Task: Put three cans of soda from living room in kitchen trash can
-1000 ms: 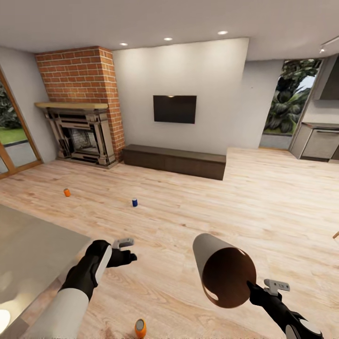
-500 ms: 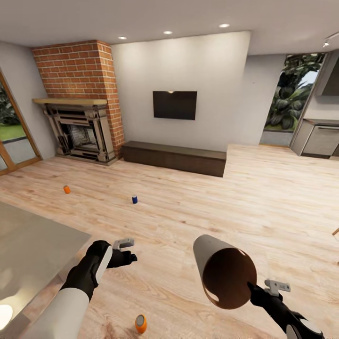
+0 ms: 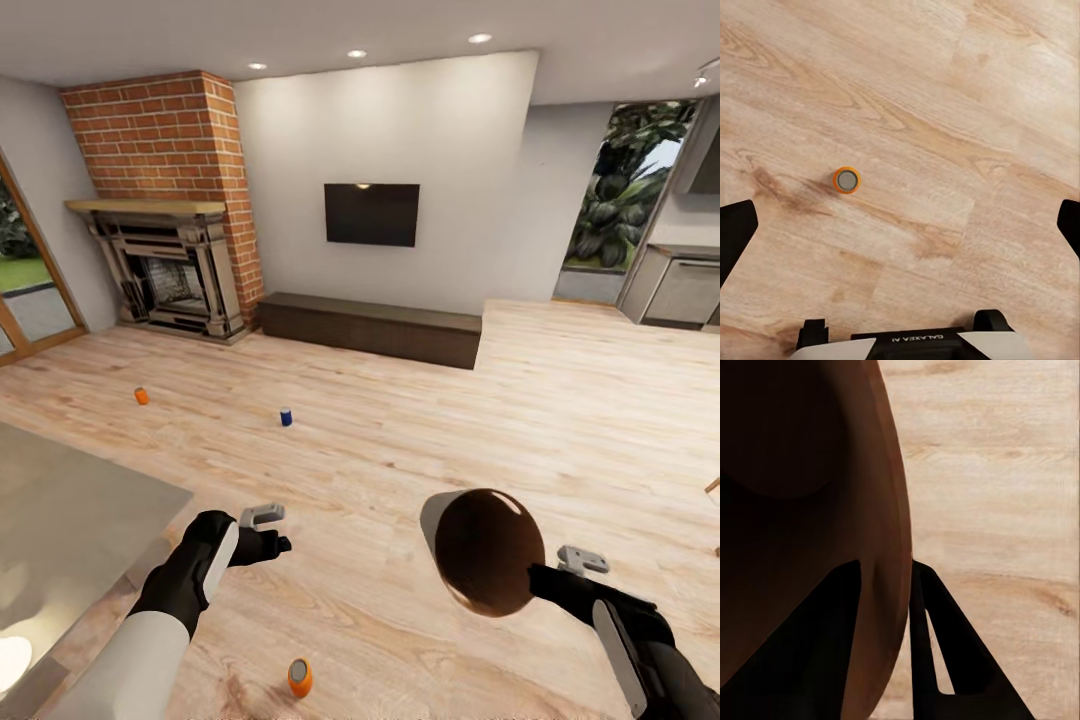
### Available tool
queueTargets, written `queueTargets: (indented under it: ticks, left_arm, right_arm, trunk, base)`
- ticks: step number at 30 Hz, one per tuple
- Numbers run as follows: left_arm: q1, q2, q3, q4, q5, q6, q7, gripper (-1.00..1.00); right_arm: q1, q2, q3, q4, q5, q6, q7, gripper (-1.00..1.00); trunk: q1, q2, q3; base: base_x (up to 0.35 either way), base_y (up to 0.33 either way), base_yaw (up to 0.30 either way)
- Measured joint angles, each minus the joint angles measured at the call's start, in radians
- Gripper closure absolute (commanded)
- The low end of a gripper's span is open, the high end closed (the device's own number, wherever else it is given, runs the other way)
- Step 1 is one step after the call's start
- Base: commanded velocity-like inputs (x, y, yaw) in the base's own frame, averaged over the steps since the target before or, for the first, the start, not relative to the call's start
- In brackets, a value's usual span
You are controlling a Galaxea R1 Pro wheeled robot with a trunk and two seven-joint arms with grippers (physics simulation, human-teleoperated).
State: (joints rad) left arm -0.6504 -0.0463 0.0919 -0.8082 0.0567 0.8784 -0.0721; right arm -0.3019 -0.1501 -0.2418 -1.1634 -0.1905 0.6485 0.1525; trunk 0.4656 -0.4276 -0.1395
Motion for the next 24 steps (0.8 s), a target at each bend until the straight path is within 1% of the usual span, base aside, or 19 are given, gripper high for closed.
queueTargets:
  ticks: [1, 2, 3, 4, 6, 7, 9, 11, 14, 15, 17, 18, 21, 24]
  left_arm:
    - [0.000, 0.000, 0.000, 0.000, 0.000, -0.001, 0.000, -1.00]
    - [0.000, 0.000, 0.000, 0.000, 0.000, -0.001, 0.000, -1.00]
    - [0.000, 0.000, 0.000, 0.000, 0.002, 0.000, -0.001, -1.00]
    - [0.000, 0.000, 0.000, -0.001, 0.002, 0.000, -0.001, -1.00]
    - [0.000, 0.000, 0.000, -0.002, 0.003, 0.001, -0.001, -1.00]
    - [0.000, 0.000, 0.000, -0.001, 0.003, 0.001, -0.001, -1.00]
    - [0.000, 0.000, 0.000, -0.001, 0.004, 0.000, -0.001, -1.00]
    - [0.000, 0.000, 0.001, -0.001, 0.004, -0.004, -0.001, -1.00]
    - [0.000, -0.001, 0.001, 0.000, 0.001, -0.029, 0.000, -1.00]
    - [0.000, -0.001, 0.001, 0.000, 0.001, -0.034, 0.001, -1.00]
    - [0.000, -0.001, 0.002, 0.001, 0.001, -0.046, 0.002, -1.00]
    - [0.000, -0.001, 0.002, 0.001, 0.001, -0.048, 0.002, -1.00]
    - [0.000, -0.001, 0.002, 0.001, -0.001, -0.054, 0.003, -1.00]
    - [0.000, -0.001, 0.002, 0.001, -0.001, -0.057, 0.003, -1.00]
  right_arm:
    - [-0.042, -0.001, 0.005, 0.007, -0.005, 0.032, -0.019, 1.00]
    - [-0.063, -0.001, 0.004, -0.001, -0.004, 0.046, -0.030, 1.00]
    - [-0.096, 0.001, 0.012, 0.003, -0.003, 0.083, -0.061, 1.00]
    - [-0.117, 0.002, 0.017, 0.001, 0.005, 0.103, -0.081, 1.00]
    - [-0.200, 0.003, 0.062, 0.023, 0.020, 0.184, -0.160, 1.00]
    - [-0.236, 0.002, 0.084, 0.031, 0.017, 0.212, -0.188, 1.00]
    - [-0.269, 0.002, 0.104, 0.013, 0.003, 0.234, -0.212, 1.00]
    - [-0.291, 0.000, 0.121, 0.031, -0.011, 0.246, -0.230, 1.00]
    - [-0.297, -0.002, 0.125, 0.036, 0.021, 0.251, -0.238, 1.00]
    - [-0.298, -0.003, 0.125, 0.037, 0.022, 0.251, -0.238, 1.00]
    - [-0.299, -0.003, 0.127, 0.037, 0.005, 0.250, -0.236, 1.00]
    - [-0.300, -0.003, 0.128, 0.037, 0.001, 0.249, -0.236, 1.00]
    - [-0.300, -0.001, 0.129, 0.038, 0.012, 0.250, -0.238, 1.00]
    - [-0.300, 0.003, 0.130, 0.038, 0.009, 0.250, -0.237, 1.00]
  trunk:
    - [0.000, 0.000, -0.002]
    - [0.000, 0.000, -0.003]
    - [0.000, 0.000, -0.005]
    - [0.000, 0.000, -0.006]
    - [0.000, 0.000, -0.009]
    - [0.000, 0.000, -0.011]
    - [0.000, 0.000, -0.012]
    - [0.000, 0.000, -0.013]
    - [0.000, 0.000, -0.014]
    - [0.000, 0.000, -0.014]
    - [0.000, 0.000, -0.014]
    - [0.004, -0.007, -0.017]
    - [0.015, -0.028, -0.026]
    - [0.027, -0.049, -0.036]
  base:
    - [0.000, 0.000, 0.000]
    - [0.000, 0.000, 0.000]
    - [0.000, 0.000, 0.000]
    - [0.000, 0.000, 0.000]
    - [0.000, 0.000, 0.000]
    - [0.000, 0.000, 0.000]
    - [0.000, 0.000, 0.000]
    - [0.000, 0.000, 0.000]
    - [0.000, 0.000, 0.000]
    - [0.000, 0.000, 0.000]
    - [0.000, 0.000, 0.000]
    - [0.000, 0.000, 0.000]
    - [0.000, 0.000, 0.000]
    - [0.000, 0.000, 0.000]
